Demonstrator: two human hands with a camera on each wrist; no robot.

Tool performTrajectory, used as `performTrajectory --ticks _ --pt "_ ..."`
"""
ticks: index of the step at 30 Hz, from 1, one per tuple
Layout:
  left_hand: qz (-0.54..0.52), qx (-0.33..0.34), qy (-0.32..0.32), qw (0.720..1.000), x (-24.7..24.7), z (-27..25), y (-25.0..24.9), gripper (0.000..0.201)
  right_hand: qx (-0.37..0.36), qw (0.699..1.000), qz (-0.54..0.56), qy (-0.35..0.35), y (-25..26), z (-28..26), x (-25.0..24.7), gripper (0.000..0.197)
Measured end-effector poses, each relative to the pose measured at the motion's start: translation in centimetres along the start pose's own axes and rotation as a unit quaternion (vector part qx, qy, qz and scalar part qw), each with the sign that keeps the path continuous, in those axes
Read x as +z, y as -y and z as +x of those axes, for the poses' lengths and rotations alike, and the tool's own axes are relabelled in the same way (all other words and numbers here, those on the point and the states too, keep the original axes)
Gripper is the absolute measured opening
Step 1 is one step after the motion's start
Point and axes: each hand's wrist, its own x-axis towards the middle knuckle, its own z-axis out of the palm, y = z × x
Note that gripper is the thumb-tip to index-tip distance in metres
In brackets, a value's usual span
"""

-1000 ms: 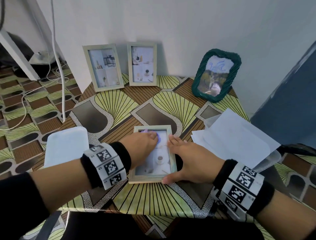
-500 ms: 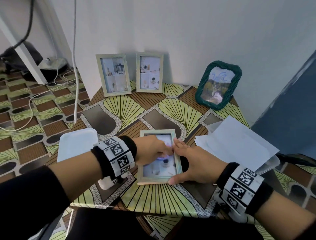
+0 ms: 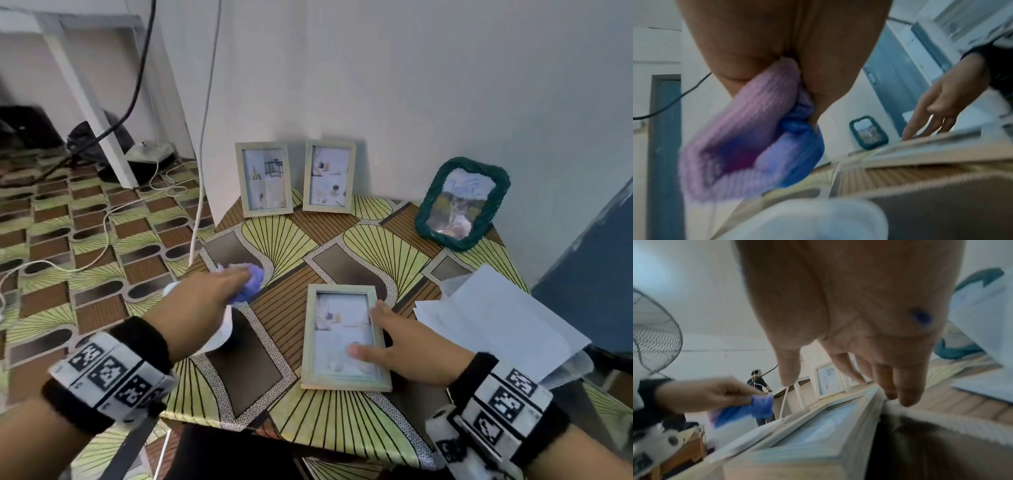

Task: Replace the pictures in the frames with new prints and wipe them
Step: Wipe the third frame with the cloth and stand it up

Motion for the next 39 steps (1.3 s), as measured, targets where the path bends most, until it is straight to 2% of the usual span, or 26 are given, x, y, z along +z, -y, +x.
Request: performTrajectory --ticks 2,3,5,7,10,12,14,17,19,21,23,25,27,31,33,34,36,37,39 --pt "0.038 -0.057 0.041 0.997 0.1 -0.8 2.2 0.04 0.005 0.997 0.064 -0.038 0.3 0.3 0.4 0.056" --pt "0.053 -0.084 0.085 0.992 0.5 -1.2 2.9 0.038 0.007 0.993 0.1 -0.057 0.4 0.3 0.7 0.047" --pt "0.096 -0.131 0.207 0.965 1.7 -1.8 3.6 0.047 0.009 0.982 0.172 -0.077 0.5 0.3 1.3 0.037" --pt "0.111 -0.15 0.264 0.946 3.0 -2.3 4.2 0.062 0.004 0.974 0.21 -0.087 0.5 0.2 1.9 0.029" --pt "0.052 -0.158 0.27 0.948 3.2 -2.7 4.8 0.091 0.002 0.963 0.248 -0.105 0.2 0.1 2.4 0.023" --pt "0.014 -0.159 0.266 0.951 2.5 -2.7 4.6 0.092 0.009 0.952 0.279 -0.126 -0.1 0.1 2.7 0.028" --pt "0.021 -0.15 0.238 0.959 1.8 -2.5 3.9 0.081 0.016 0.936 0.319 -0.15 -0.5 0.2 2.9 0.03" --pt "0.043 -0.113 0.136 0.983 0.3 -2.2 2.0 0.073 0.037 0.924 0.341 -0.169 -1.1 0.2 2.9 0.028" --pt "0.006 -0.09 0.04 0.995 -0.3 -2.0 0.1 0.065 0.059 0.927 0.323 -0.179 -1.5 0.2 2.5 0.04" --pt "-0.064 -0.082 -0.009 0.995 -0.1 -1.4 -2.1 0.057 0.074 0.939 0.278 -0.188 -1.6 0.0 2.1 0.054" --pt "-0.121 -0.095 0.032 0.988 1.2 -0.5 -3.8 0.046 0.081 0.954 0.229 -0.175 -1.7 -0.4 2.0 0.051" --pt "-0.08 -0.087 0.132 0.984 3.1 0.6 -5.0 0.039 0.076 0.962 0.206 -0.162 -1.4 -0.8 2.2 0.027" --pt "-0.035 -0.066 0.192 0.979 4.7 1.1 -5.8 0.033 0.057 0.959 0.228 -0.156 -1.0 -1.0 2.5 0.021" --pt "-0.09 -0.053 0.203 0.974 6.1 1.6 -6.7 0.018 0.033 0.933 0.335 -0.129 -0.2 -1.1 2.9 0.027" --pt "-0.146 -0.059 0.188 0.97 6.2 1.6 -6.9 0.016 0.036 0.914 0.383 -0.127 -0.1 -1.0 3.0 0.025" --pt "-0.2 -0.066 0.172 0.962 6.2 1.5 -7.0 0.015 0.043 0.903 0.405 -0.135 0.0 -1.0 3.1 0.026" --pt "-0.346 -0.108 0.125 0.924 5.9 1.4 -7.3 0.017 0.062 0.889 0.42 -0.168 0.0 -0.8 3.3 0.042" --pt "-0.409 -0.136 0.094 0.897 5.7 1.4 -7.4 0.02 0.068 0.886 0.419 -0.187 0.0 -0.7 3.3 0.054" --pt "-0.526 -0.187 0.042 0.828 5.2 1.7 -7.4 0.027 0.055 0.865 0.451 -0.215 0.0 -0.7 3.1 0.065"
